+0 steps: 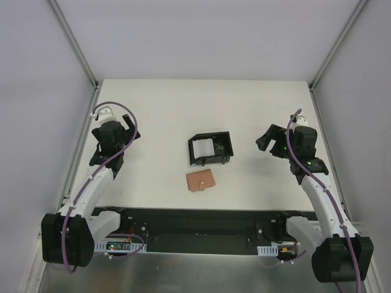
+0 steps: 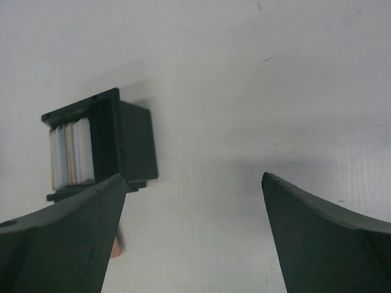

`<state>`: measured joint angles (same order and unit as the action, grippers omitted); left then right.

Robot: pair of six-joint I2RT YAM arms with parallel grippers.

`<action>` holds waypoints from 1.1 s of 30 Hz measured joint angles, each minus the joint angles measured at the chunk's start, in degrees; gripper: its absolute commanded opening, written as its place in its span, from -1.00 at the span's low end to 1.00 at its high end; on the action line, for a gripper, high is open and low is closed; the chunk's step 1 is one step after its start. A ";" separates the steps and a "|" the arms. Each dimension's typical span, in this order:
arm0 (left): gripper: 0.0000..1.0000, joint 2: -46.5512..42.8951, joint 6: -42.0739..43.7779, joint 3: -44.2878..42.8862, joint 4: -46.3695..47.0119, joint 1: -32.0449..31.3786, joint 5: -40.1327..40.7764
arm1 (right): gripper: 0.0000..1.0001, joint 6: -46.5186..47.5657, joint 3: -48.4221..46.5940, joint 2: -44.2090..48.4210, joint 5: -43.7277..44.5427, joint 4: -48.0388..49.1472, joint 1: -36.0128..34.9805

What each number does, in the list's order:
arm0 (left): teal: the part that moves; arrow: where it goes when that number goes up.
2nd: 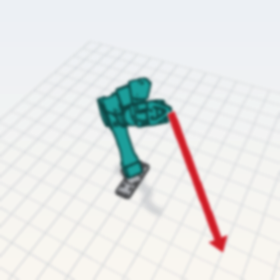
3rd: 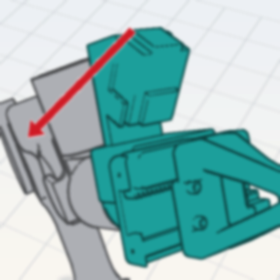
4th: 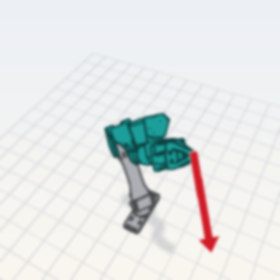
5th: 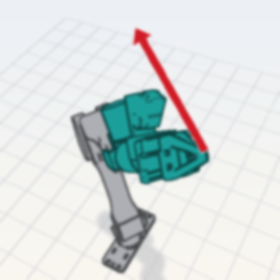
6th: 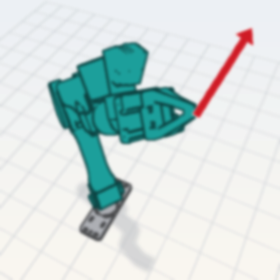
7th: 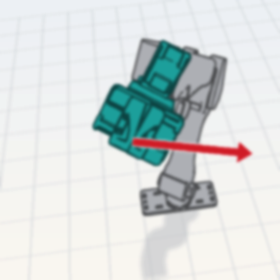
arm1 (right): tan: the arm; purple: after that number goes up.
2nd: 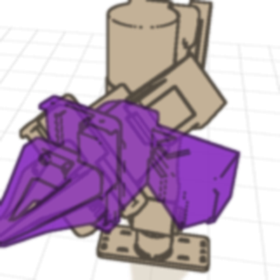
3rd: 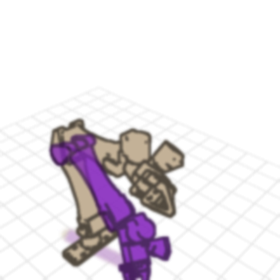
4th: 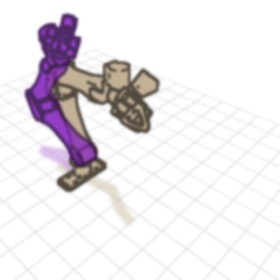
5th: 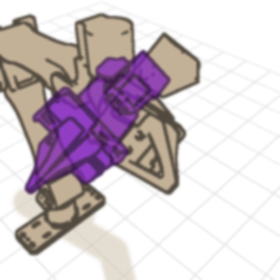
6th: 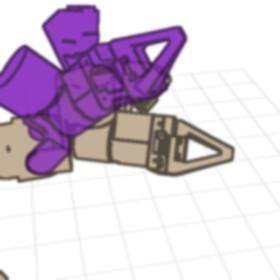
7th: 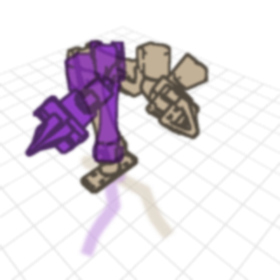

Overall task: Put the credit cards into the card holder
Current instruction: Move the storage box to the center of the board.

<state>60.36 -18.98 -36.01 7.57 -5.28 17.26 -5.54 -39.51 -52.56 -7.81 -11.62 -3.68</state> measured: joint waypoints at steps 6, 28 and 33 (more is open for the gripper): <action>0.98 -6.47 -4.09 0.70 -2.12 0.00 0.87 | 0.93 -3.61 0.63 -3.72 -9.99 -1.20 -2.60; 0.98 2.62 -8.26 -4.15 -11.32 -0.33 -27.91 | 0.93 -10.29 2.86 -5.60 -6.49 -3.82 -26.93; 0.98 8.41 -8.28 -5.38 -11.45 -4.57 -29.11 | 0.93 -11.50 2.86 -9.16 -5.97 -1.95 -29.55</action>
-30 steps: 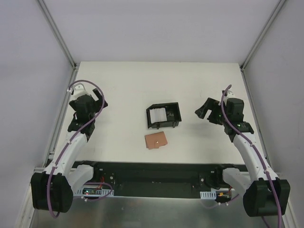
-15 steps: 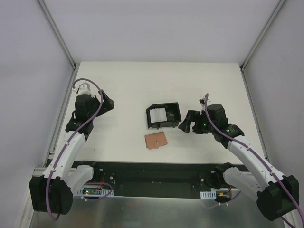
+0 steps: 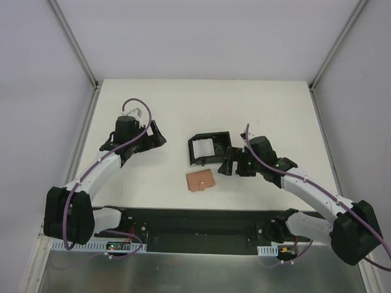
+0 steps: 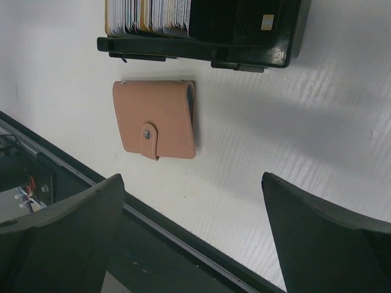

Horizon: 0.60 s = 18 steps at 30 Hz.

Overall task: Put the credit cards into the card holder
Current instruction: Move the storage box to the center of the board.

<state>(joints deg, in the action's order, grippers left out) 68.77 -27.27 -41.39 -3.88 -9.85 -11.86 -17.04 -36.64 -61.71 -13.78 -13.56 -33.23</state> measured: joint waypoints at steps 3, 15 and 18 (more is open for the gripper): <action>0.98 2.51 -0.04 -1.29 0.22 -2.56 -0.33 | 0.93 -0.59 -0.07 -2.23 0.33 1.18 -0.74; 0.98 13.66 -3.50 -3.91 5.22 -5.64 -4.72 | 0.93 -3.82 -1.95 -9.33 0.33 7.67 -1.18; 0.98 16.00 -5.38 -4.13 7.41 -6.36 -6.43 | 0.93 -5.49 -2.38 -10.32 0.00 9.57 -1.27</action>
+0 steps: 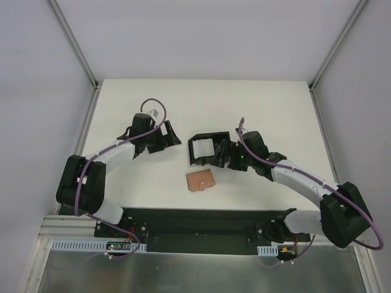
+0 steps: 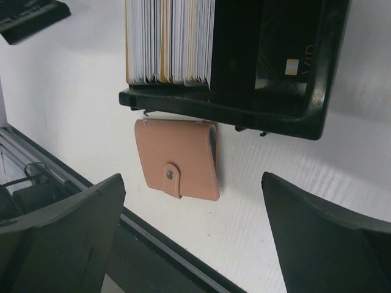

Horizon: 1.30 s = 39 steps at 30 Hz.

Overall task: Put the credit cards into the card holder
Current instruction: Move the storage box to the center of the board.

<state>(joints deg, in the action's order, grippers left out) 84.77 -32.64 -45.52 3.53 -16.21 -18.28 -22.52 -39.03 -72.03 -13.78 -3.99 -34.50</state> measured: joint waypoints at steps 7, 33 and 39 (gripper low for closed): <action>0.97 4.35 -4.37 0.00 4.94 -0.74 -2.78 | 0.93 -3.74 0.04 -0.07 0.04 3.98 -0.33; 0.82 16.46 -15.10 -4.90 17.27 -2.97 -8.52 | 0.93 -11.39 0.72 -8.92 0.90 13.97 -0.63; 0.79 18.71 -16.46 -7.43 18.36 -2.97 -8.70 | 0.93 -11.39 -2.47 -12.90 1.16 14.23 -0.63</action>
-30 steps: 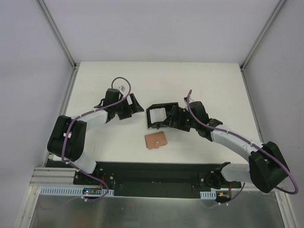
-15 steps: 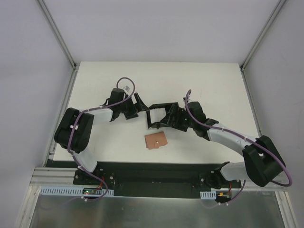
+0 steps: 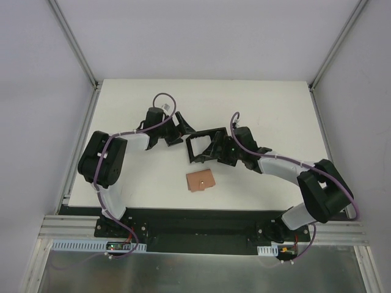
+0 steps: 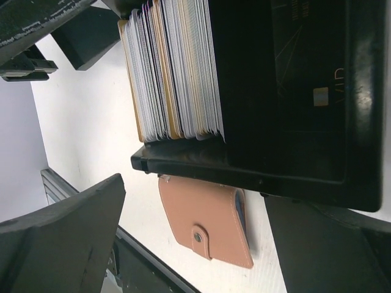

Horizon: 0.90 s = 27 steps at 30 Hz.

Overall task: Put the credit cards into the card holder
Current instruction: Move the storage box to the center of the board.

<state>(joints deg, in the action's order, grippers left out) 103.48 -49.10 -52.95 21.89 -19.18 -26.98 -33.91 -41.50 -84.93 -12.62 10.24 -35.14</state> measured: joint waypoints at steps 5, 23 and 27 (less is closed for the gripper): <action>0.76 1.99 -0.33 -3.58 0.26 -0.74 0.26 | 0.93 0.02 -2.80 -2.95 -0.04 0.57 0.02; 0.98 -14.67 8.02 3.89 -8.94 0.17 8.07 | 0.68 3.26 4.81 9.64 -3.13 -0.61 1.07; 0.90 -23.02 10.08 10.95 -9.94 0.00 8.46 | 0.33 1.66 13.16 14.62 -2.64 0.39 -0.48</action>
<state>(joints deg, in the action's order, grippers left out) 80.47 -39.03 -42.00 11.94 -19.18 -18.52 -32.25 -28.34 -70.30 -15.27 10.63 -35.62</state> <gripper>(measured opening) 0.982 0.777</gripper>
